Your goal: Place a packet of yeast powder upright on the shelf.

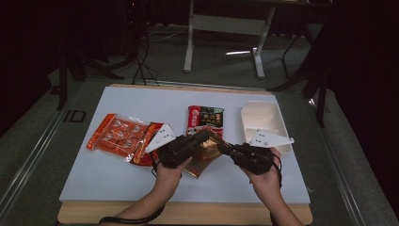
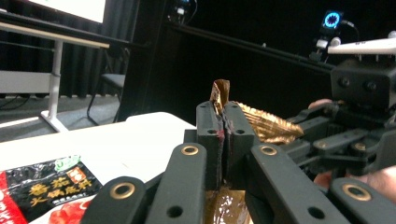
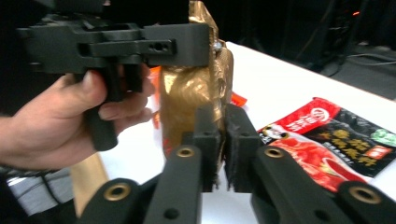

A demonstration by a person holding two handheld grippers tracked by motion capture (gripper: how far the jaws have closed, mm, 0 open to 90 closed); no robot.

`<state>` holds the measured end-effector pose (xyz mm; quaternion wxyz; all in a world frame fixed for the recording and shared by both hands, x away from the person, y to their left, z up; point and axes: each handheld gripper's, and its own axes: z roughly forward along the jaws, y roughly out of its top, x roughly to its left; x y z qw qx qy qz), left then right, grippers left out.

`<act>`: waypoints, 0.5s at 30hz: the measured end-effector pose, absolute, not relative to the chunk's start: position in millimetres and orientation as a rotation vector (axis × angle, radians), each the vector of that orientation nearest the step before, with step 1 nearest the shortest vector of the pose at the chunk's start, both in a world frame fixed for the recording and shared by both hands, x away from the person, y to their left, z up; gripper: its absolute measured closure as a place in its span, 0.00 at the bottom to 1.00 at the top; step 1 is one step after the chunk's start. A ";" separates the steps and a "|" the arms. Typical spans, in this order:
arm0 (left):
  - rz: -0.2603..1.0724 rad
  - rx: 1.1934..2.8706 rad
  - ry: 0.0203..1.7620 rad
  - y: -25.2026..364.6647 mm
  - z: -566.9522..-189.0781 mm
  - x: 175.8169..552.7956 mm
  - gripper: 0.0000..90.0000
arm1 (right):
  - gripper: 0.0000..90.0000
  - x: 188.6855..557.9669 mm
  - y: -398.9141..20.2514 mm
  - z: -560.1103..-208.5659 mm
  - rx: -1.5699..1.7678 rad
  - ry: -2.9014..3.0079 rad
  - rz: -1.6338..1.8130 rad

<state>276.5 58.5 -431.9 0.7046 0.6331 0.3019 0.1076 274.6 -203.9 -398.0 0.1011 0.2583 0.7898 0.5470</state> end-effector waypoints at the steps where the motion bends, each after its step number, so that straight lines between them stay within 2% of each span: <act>1: 0.237 1.413 0.671 58.9 -431.6 276.9 0.96 | 0.97 276.6 -205.1 -396.1 0.755 2.363 1.611; 5: 0.236 1.433 0.656 60.2 -428.8 276.7 0.89 | 0.98 278.4 -206.3 -393.3 0.736 2.406 1.615; 7: 0.233 1.440 0.648 61.5 -426.7 276.9 0.78 | 0.99 279.6 -207.5 -391.6 0.719 2.422 1.609; 8: 0.223 1.457 0.639 62.2 -424.7 277.4 0.65 | 0.99 281.0 -209.2 -390.0 0.714 2.431 1.600; 11: 0.228 1.474 0.631 63.4 -423.6 276.7 0.51 | 0.99 284.1 -212.5 -388.2 0.705 2.449 1.603; 13: 0.240 1.500 0.620 64.4 -423.4 275.7 0.38 | 0.99 285.7 -214.7 -386.7 0.697 2.460 1.591; 14: 0.245 1.511 0.622 65.7 -423.7 275.2 0.38 | 0.99 285.7 -214.7 -386.7 0.697 2.460 1.591; 15: 0.241 1.502 0.625 69.9 -425.3 274.7 0.31 | 0.99 287.4 -216.9 -385.2 0.685 2.471 1.575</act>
